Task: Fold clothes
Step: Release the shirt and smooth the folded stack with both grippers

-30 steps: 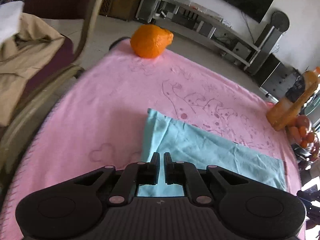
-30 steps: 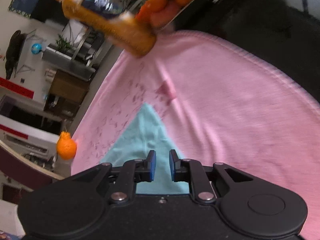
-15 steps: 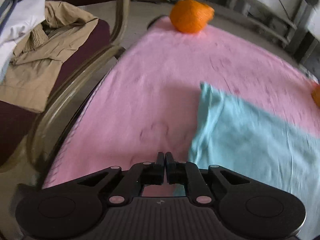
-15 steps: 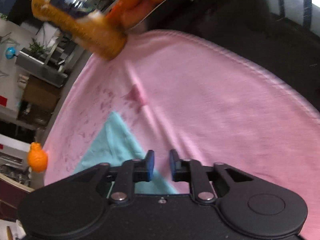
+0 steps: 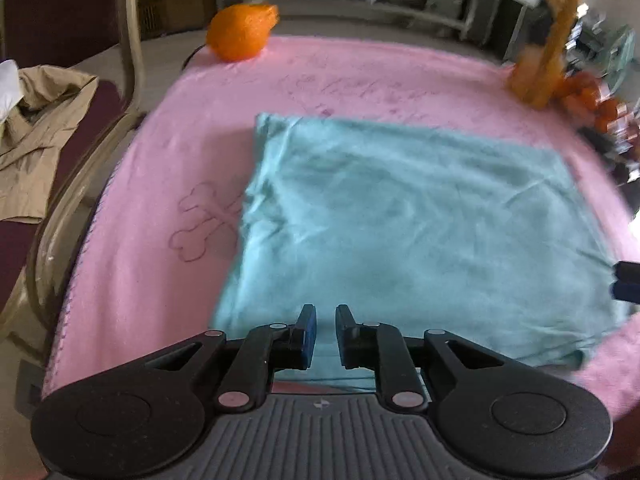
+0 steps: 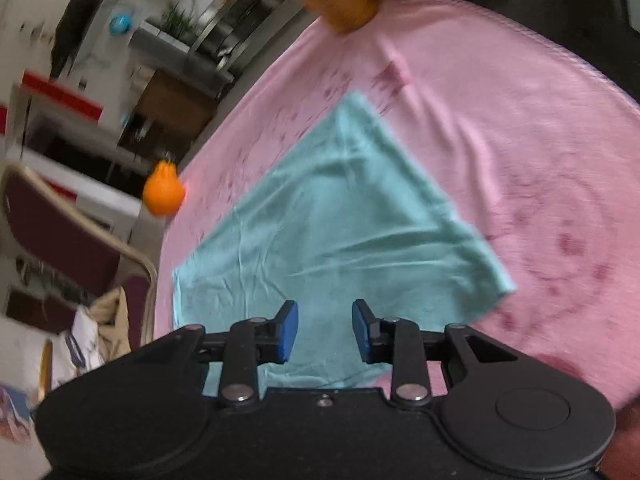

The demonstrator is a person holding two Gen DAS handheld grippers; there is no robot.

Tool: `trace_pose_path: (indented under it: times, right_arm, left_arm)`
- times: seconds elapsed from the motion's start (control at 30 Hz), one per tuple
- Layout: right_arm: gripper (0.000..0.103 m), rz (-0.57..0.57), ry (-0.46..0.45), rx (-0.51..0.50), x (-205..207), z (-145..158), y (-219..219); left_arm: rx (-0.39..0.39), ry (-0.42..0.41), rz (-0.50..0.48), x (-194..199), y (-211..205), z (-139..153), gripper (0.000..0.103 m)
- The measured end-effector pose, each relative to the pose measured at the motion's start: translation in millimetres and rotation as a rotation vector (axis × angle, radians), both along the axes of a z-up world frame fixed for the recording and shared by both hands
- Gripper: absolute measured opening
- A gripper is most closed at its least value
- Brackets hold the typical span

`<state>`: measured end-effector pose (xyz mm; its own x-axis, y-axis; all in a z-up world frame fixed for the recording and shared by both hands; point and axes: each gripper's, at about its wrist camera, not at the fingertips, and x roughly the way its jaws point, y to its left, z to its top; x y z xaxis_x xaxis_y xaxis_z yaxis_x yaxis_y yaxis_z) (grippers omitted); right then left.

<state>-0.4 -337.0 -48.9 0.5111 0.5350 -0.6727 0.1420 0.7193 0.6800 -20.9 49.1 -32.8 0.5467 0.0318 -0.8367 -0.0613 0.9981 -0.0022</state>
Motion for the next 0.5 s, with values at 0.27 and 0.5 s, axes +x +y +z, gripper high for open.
trace_pose_path:
  times: [0.27,0.5]
  right_arm:
    - [0.006,-0.103,0.125,-0.046,-7,-19,-30]
    - [0.028,-0.147,0.039,0.050,-45,-8,-51]
  left_arm:
    - [0.050,0.010,0.107,-22,28,6,0.016]
    - [-0.046,-0.054,0.008,-27,9,16,0.016]
